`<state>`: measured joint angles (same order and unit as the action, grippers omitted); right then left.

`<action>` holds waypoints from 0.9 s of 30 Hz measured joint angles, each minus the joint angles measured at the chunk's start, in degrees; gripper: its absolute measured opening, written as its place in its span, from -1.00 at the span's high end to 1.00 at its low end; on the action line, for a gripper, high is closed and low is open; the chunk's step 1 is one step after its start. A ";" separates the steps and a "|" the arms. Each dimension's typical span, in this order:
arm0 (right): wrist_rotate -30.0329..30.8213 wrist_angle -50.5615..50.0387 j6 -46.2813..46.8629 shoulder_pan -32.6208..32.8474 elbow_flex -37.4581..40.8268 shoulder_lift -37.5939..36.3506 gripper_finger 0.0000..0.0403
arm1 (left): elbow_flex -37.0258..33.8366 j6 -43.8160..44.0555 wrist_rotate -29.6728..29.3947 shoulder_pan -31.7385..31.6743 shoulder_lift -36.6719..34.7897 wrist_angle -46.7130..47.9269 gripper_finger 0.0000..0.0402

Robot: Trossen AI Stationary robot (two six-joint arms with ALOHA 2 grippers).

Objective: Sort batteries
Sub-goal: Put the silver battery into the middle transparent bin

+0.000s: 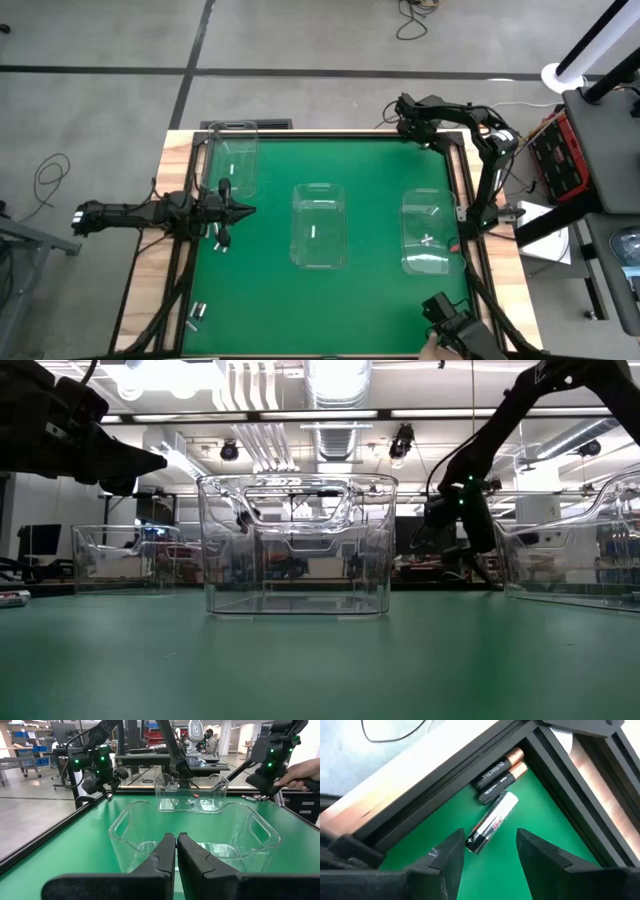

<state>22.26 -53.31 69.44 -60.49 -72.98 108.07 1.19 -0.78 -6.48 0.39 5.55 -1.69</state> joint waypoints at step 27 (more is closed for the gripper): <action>3.08 5.26 2.63 4.13 6.28 -2.24 0.74 | 0.00 0.00 0.00 0.01 0.01 0.00 1.00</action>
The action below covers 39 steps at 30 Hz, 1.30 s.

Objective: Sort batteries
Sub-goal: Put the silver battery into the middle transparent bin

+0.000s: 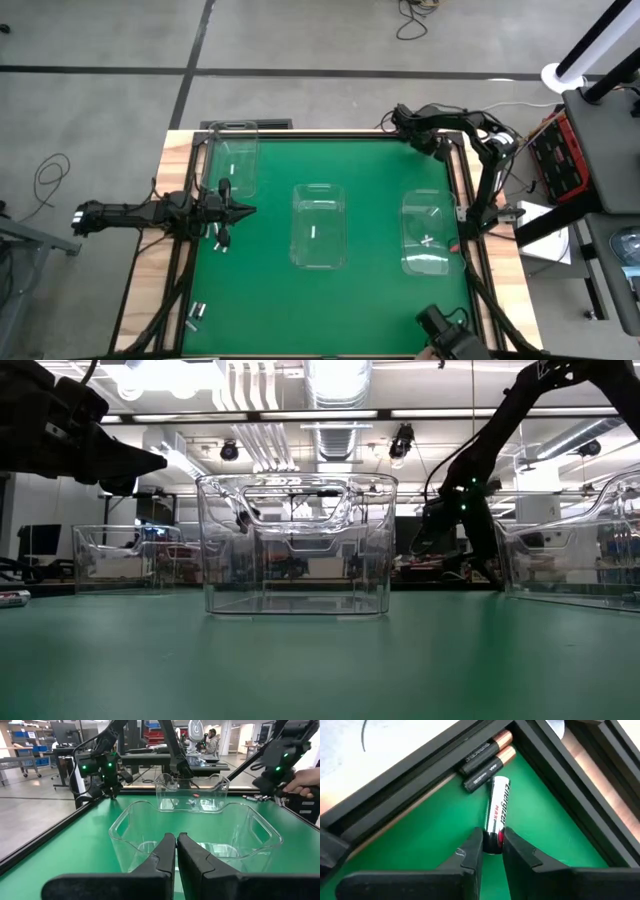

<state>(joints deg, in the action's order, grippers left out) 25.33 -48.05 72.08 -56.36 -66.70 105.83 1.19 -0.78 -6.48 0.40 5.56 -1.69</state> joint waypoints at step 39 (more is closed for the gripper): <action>-12.15 17.19 -39.09 59.25 -19.47 -7.78 0.76 | 0.00 0.00 0.00 0.00 0.00 0.00 1.00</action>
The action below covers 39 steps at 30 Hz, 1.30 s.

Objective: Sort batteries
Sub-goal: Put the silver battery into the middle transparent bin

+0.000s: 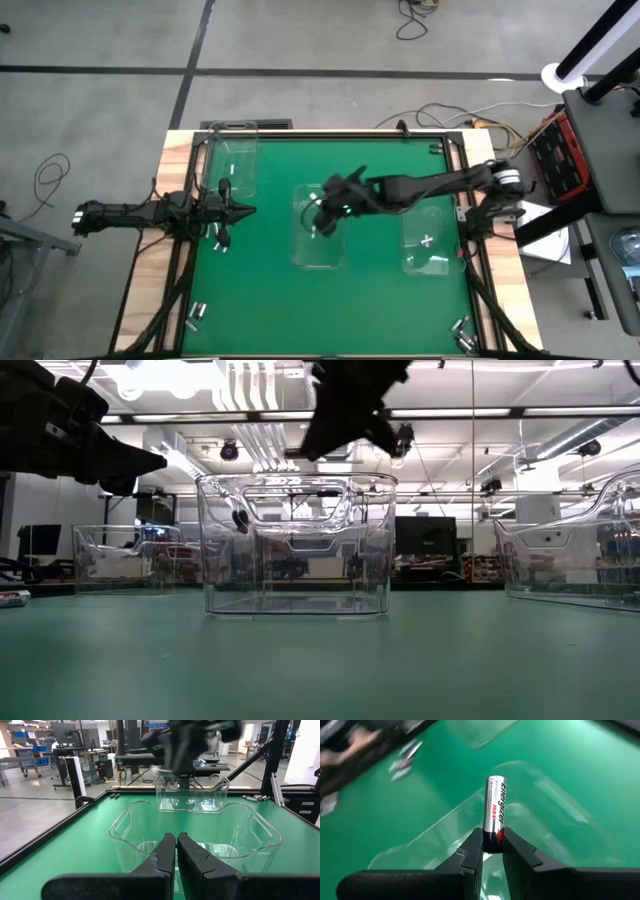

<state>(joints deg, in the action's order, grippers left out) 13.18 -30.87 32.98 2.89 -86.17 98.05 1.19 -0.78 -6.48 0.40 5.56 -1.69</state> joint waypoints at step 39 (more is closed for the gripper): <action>-12.99 -43.90 -31.27 -3.70 -43.32 38.92 0.76 | 0.00 0.00 0.00 0.00 0.00 0.00 1.00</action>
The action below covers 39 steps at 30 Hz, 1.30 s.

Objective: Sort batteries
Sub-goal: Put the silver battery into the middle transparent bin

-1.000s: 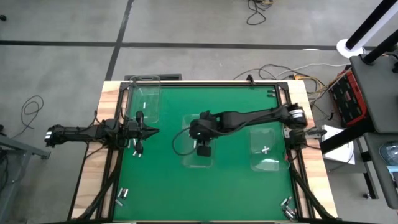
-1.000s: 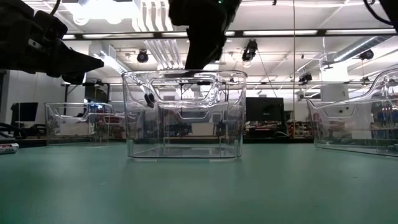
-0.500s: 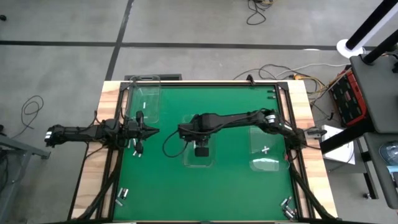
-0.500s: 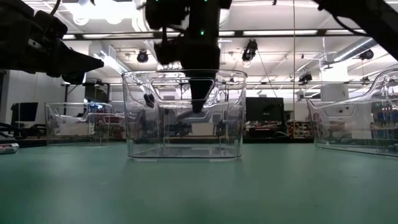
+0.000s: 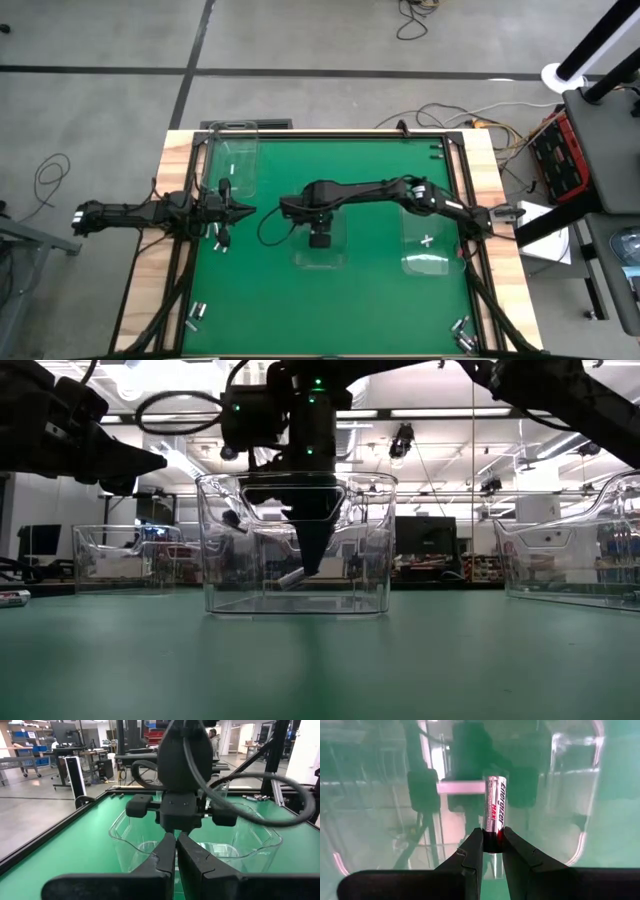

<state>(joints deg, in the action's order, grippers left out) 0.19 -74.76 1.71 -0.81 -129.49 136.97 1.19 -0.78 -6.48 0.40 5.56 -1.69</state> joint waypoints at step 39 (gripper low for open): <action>-3.09 4.81 4.67 0.40 1.78 3.88 0.49 | 0.00 0.00 0.00 0.00 0.09 0.00 1.00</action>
<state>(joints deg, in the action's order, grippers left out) -2.90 -69.95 6.38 -0.41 -127.71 140.84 1.19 -0.78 -6.48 0.40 5.65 -1.69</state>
